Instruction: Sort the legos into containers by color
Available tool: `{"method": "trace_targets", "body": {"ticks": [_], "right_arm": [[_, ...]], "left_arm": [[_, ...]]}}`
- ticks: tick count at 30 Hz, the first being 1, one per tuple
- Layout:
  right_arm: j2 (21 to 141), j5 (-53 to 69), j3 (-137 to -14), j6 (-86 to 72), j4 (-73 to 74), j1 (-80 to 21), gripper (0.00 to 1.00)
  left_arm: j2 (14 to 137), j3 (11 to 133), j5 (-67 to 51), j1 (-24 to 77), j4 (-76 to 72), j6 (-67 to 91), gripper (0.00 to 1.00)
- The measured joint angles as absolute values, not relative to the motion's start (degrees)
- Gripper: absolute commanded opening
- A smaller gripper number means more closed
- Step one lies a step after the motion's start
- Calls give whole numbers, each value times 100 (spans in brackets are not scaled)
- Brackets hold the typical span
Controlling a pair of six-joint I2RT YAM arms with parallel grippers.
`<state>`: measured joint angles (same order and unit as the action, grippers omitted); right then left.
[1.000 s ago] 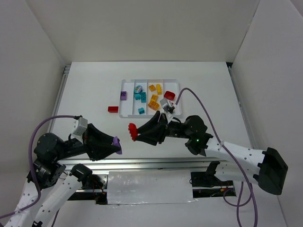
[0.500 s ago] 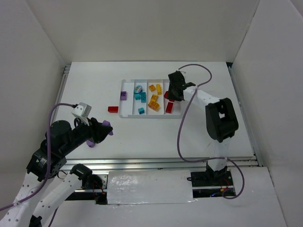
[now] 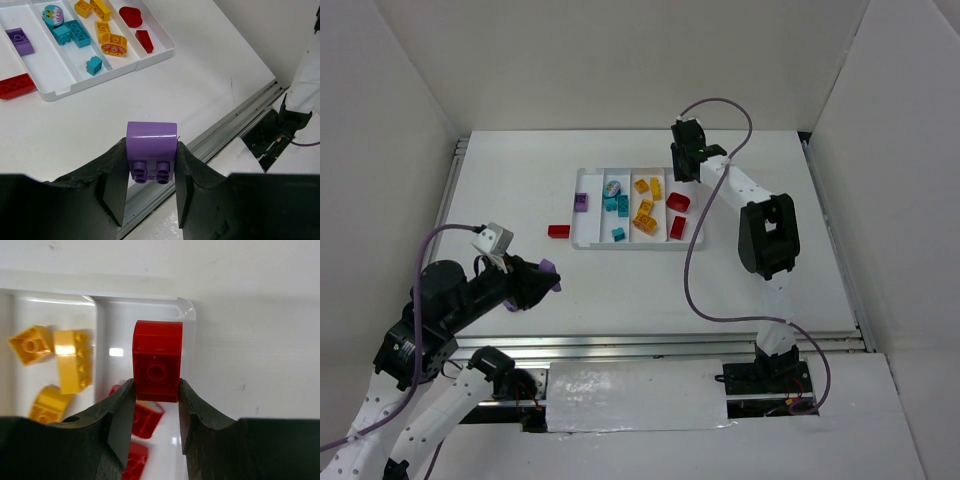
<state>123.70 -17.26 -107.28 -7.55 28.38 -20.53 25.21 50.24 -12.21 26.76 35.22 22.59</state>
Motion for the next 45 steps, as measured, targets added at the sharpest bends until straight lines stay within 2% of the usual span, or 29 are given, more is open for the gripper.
{"method": "trace_targets", "body": {"ticks": [5,7,8,13,18,21,24,25,28,29,30,33,36,39,42,43,45], "right_arm": [[12776,-1809,-10820,-174,2884,-2001,12],[12960,-1765,-10945,-54,2897,-2001,30],[13037,-1743,-11004,-25,2919,-2001,46],[13107,-1684,-11100,-23,2956,-2003,77],[12993,-1673,-11131,-207,3022,-2003,77],[12431,-1590,-10718,-626,3048,-2018,77],[10943,-1278,-9201,-1140,2744,-2128,78],[10265,-1151,-8549,-1319,2609,-2235,81],[8493,-864,-7159,-1833,2346,-2816,82],[8007,-781,-6788,-2001,2193,-3079,86],[7548,-703,-6451,-2163,2069,-3352,99],[6536,-401,-5540,-2547,1754,-4101,100],[6049,-325,-5070,-2814,1778,-4362,100],[5730,-325,-4842,-2958,1815,-4469,100],[5336,-344,-4705,-3044,1848,-4523,99],[5196,-351,-4676,-3052,1841,-4528,99],[4960,-386,-4644,-3065,1846,-4539,100]], "left_arm": [[2443,5000,-1350,2676,3479,2244,2],[2416,4982,-1385,2674,3470,2241,2],[2414,4978,-1398,2674,3470,2241,2],[2519,4974,-1372,2665,3468,2246,3],[3103,4993,-1037,2561,3481,2322,1],[3795,5043,-460,2528,3481,2674,0],[5009,5380,145,2512,3472,3083,0],[5518,5564,346,2499,3406,3221,0],[7078,6036,854,2429,2926,3514,0],[7585,6208,989,2386,2838,3559,0],[8042,6386,1098,2349,2783,3614,0],[9393,7096,1328,2202,2689,3621,0],[10333,7714,1420,2106,2574,3588,0],[10779,8055,1470,2049,2534,3468,6],[11000,8348,1481,2001,2523,3369,20],[11067,8444,1474,1984,2519,3321,35],[11146,8543,1452,1959,2480,3273,52]]}}
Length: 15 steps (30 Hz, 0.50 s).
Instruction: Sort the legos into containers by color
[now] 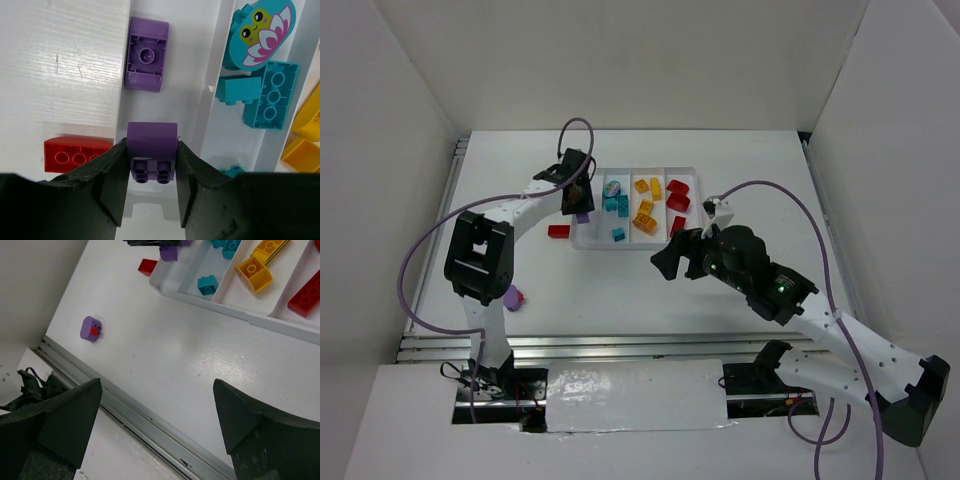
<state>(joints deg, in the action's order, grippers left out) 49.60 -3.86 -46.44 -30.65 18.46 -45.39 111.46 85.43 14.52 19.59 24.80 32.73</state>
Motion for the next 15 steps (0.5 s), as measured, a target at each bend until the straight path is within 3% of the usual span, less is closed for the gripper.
{"method": "trace_targets", "body": {"ticks": [1,5,6,15], "right_arm": [[4897,-390,-4641,-3065,1846,-4539,100],[4851,-410,-4641,-3065,1846,-4543,100],[4875,-412,-4641,-3065,1848,-4543,100],[5013,-386,-4525,-3068,1837,-4552,100]], "left_arm": [[11153,8552,1439,1946,2469,3249,66],[11153,8547,1358,1914,2449,3157,87],[11150,8543,1358,1909,2449,3151,99],[10656,8195,2088,1785,2932,3771,100]]}}
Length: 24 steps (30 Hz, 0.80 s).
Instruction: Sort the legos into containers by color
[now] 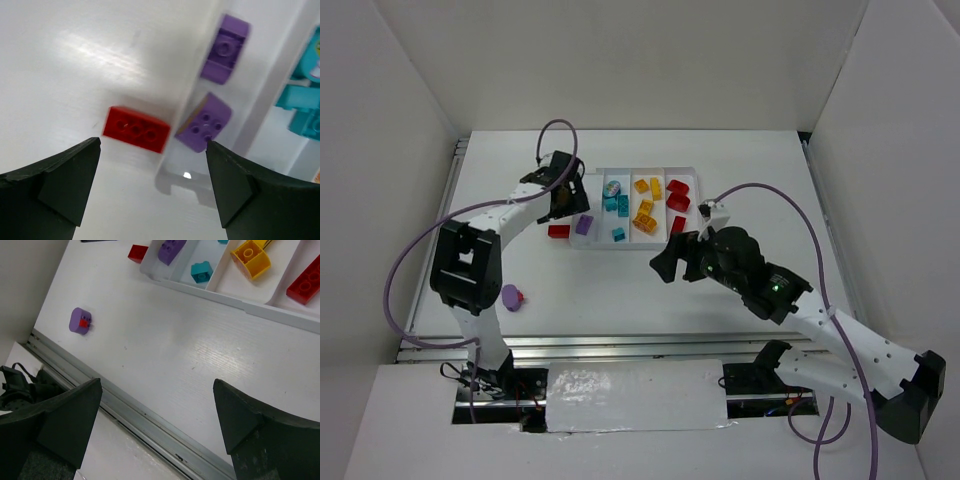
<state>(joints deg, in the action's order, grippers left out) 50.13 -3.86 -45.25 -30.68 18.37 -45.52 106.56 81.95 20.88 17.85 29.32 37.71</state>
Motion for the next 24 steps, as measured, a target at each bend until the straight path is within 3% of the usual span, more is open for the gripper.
{"method": "trace_targets", "body": {"ticks": [10,24], "right_arm": [[5006,-296,-4311,-3083,1800,-4565,99],[5118,-60,-4099,-3079,1715,-4604,100]], "left_arm": [[10248,7190,2130,821,3081,4600,99],[9909,7063,2165,845,3347,7286,99]]}}
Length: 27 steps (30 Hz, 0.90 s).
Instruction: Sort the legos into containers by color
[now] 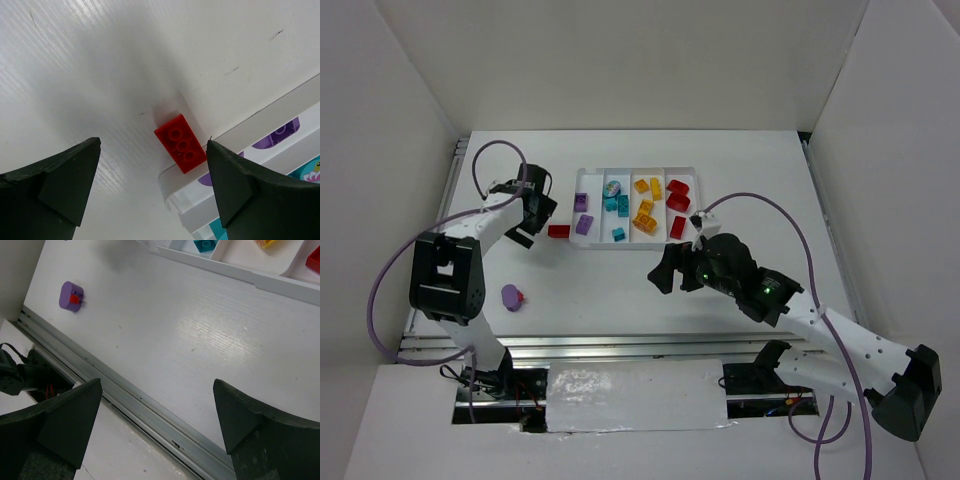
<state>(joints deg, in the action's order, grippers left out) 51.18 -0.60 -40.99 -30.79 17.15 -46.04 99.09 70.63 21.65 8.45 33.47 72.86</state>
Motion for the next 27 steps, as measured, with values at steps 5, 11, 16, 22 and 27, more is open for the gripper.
{"method": "trace_targets", "body": {"ticks": [5,11,16,22,27], "right_arm": [[5094,-56,-4075,-3079,1726,-4628,100],[5017,-43,-4075,-3059,1726,-4639,99],[5009,71,-4040,-3057,1723,-4652,100],[5011,113,-4001,-3057,1730,-4674,100],[5039,110,-4001,-3059,1730,-4678,100]], "left_arm": [[10130,7150,2137,845,3448,7876,99],[10516,7135,2008,858,3426,8283,96],[10608,7137,1981,888,3354,8425,95],[10866,7341,1903,939,3245,8466,86],[11063,7524,1951,1009,3144,8630,34]]}}
